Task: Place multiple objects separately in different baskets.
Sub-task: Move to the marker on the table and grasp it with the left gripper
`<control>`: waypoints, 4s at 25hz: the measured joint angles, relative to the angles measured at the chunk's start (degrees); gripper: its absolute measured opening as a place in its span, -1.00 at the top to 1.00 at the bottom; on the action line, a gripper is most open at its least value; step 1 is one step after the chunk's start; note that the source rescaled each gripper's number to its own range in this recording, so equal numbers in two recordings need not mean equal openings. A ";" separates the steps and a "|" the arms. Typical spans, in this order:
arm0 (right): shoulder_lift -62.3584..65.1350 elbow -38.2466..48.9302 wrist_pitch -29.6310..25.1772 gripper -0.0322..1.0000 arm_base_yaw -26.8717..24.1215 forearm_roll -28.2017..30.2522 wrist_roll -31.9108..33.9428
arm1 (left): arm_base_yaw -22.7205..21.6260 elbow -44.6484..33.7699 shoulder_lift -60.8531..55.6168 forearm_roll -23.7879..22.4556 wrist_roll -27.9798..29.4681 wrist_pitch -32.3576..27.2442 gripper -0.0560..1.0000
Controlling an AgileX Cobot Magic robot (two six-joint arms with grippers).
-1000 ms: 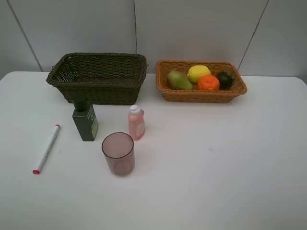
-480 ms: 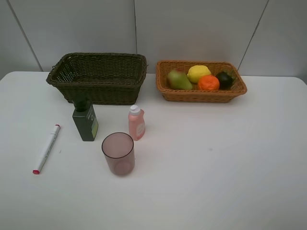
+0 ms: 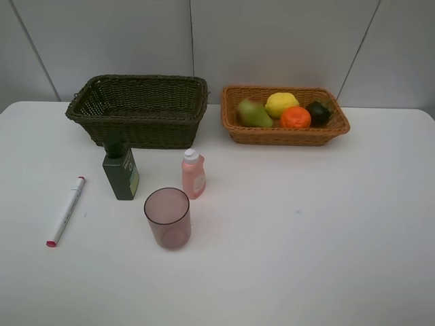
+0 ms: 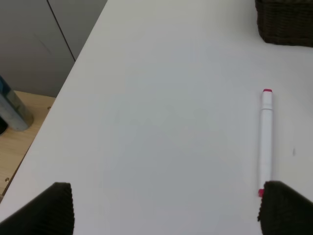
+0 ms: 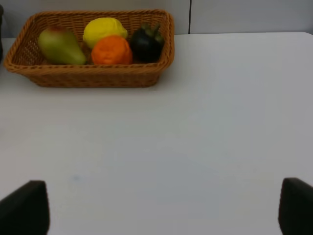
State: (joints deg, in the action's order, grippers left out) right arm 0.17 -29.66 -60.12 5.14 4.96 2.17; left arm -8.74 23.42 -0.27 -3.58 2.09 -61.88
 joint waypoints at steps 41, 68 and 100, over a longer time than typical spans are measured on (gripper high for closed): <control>0.00 0.00 0.00 -1.00 0.00 0.00 0.00 | 0.00 0.00 0.00 -3.17 -0.03 0.04 -1.00; 0.00 0.00 0.00 -1.00 0.00 0.00 0.00 | 0.00 21.85 56.37 7.46 -2.62 7.81 -1.00; 0.00 0.00 0.00 -1.00 0.00 0.00 0.00 | 11.70 21.89 97.14 14.73 -8.23 27.89 -0.99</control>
State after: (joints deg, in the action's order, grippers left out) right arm 0.17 -29.66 -60.12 5.14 4.96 2.17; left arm 2.97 45.32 96.87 11.15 -6.14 -33.99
